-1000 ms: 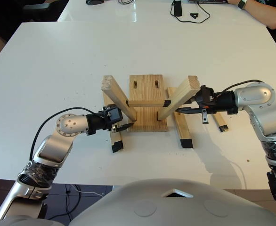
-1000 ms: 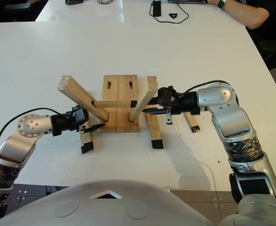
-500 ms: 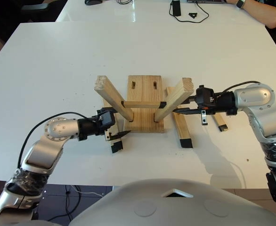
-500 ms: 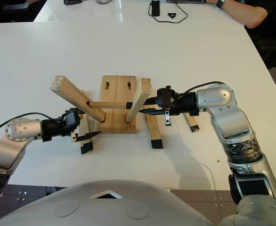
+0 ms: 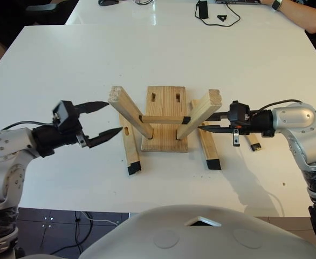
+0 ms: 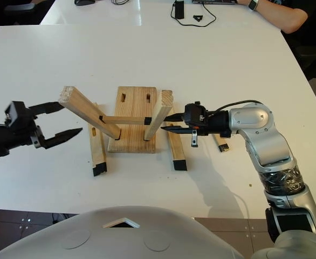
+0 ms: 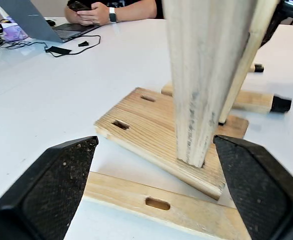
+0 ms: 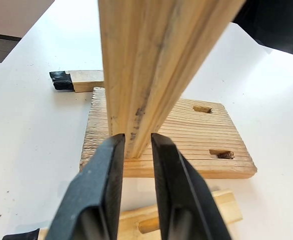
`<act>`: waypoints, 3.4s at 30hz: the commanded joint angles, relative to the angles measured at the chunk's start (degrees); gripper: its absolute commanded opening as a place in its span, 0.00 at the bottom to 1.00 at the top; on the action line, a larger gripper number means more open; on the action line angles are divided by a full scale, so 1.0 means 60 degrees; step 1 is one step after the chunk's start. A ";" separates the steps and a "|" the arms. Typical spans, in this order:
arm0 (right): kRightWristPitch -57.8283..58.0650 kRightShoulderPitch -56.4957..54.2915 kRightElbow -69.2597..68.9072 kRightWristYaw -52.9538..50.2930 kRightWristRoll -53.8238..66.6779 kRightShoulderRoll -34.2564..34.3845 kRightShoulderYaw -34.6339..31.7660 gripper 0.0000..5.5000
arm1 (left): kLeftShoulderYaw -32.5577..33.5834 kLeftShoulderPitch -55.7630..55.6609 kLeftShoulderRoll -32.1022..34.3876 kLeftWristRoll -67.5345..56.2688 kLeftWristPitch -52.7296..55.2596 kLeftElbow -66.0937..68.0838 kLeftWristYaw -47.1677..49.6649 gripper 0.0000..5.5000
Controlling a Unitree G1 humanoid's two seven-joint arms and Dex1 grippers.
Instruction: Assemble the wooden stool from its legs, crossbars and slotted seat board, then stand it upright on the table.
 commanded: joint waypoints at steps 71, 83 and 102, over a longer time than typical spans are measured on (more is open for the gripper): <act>-0.4120 -0.1202 0.7084 -0.1128 -0.3581 0.0897 0.2165 0.39 | -0.4928 0.0281 -0.1005 0.5367 -0.2273 0.2356 0.3312 0.78; -0.5110 -0.0576 0.8410 -0.1487 -0.3282 -0.0437 0.1326 0.39 | -0.4483 -0.0349 -0.0960 0.6325 -0.3760 0.4970 0.4013 0.78; -0.2122 0.1536 0.0979 -0.0020 -0.1284 -0.1233 0.0954 0.39 | -0.4094 -0.3703 -0.2606 0.4076 -0.0377 0.2015 0.4109 0.78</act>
